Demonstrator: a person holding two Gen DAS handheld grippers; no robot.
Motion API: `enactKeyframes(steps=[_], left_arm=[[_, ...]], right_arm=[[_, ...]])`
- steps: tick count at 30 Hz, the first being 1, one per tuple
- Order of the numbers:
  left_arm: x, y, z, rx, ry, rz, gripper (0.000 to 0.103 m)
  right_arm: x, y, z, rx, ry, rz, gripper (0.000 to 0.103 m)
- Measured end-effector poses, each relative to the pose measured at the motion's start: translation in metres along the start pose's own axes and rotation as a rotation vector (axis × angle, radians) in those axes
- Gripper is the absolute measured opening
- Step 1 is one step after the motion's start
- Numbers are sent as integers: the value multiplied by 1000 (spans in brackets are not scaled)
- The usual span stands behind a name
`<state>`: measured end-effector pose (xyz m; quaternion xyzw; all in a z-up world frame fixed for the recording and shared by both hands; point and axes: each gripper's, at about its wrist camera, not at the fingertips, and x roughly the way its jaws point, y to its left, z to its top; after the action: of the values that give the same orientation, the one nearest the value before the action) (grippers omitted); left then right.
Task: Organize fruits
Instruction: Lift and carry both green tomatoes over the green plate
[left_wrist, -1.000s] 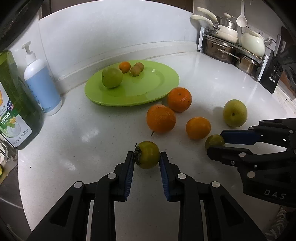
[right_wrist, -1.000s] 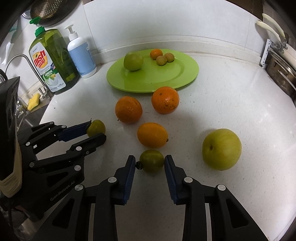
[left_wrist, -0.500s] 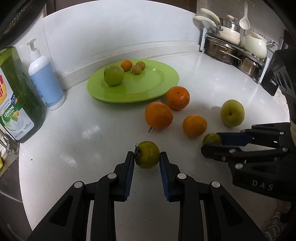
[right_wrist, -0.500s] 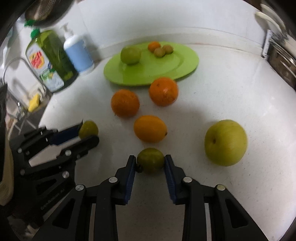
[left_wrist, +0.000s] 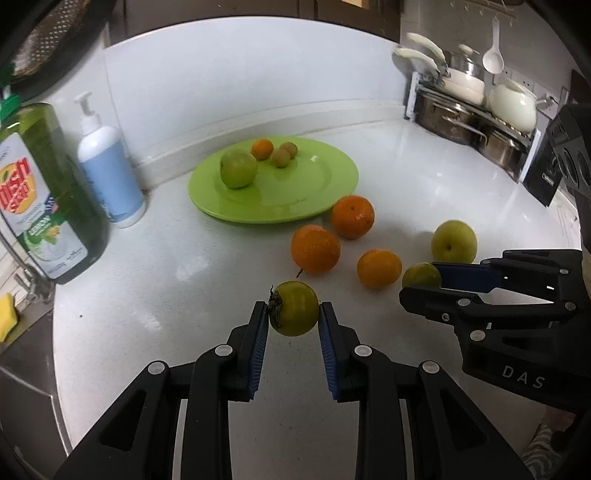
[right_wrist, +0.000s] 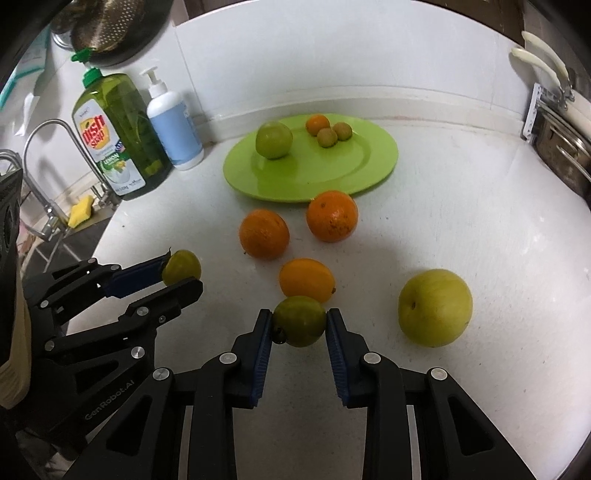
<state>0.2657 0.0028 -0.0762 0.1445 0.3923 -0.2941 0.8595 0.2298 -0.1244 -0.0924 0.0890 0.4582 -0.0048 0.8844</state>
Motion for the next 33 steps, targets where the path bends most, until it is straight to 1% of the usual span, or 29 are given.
enactKeyframes(steps=[9,16,21,27,33], left_arm=[[-34,-13,2,-40,-50,78,28],[-51,-23,9,-84,-77,108,28],[-59,-29,22,-112,-112,127,28],[-62,-27,45,-142,-143,137,28],[-64,-25,68,-149,-176,143,28]], right_arm=[[-26,0,3,-44,-62,33,31],[-45,-6,6,-65,-97,59,31],[-55,-12,12,-83,-121,66,31],[-64,-22,34,-94,-156,61,31],[-72,-29,60,-97,-204,54,31]])
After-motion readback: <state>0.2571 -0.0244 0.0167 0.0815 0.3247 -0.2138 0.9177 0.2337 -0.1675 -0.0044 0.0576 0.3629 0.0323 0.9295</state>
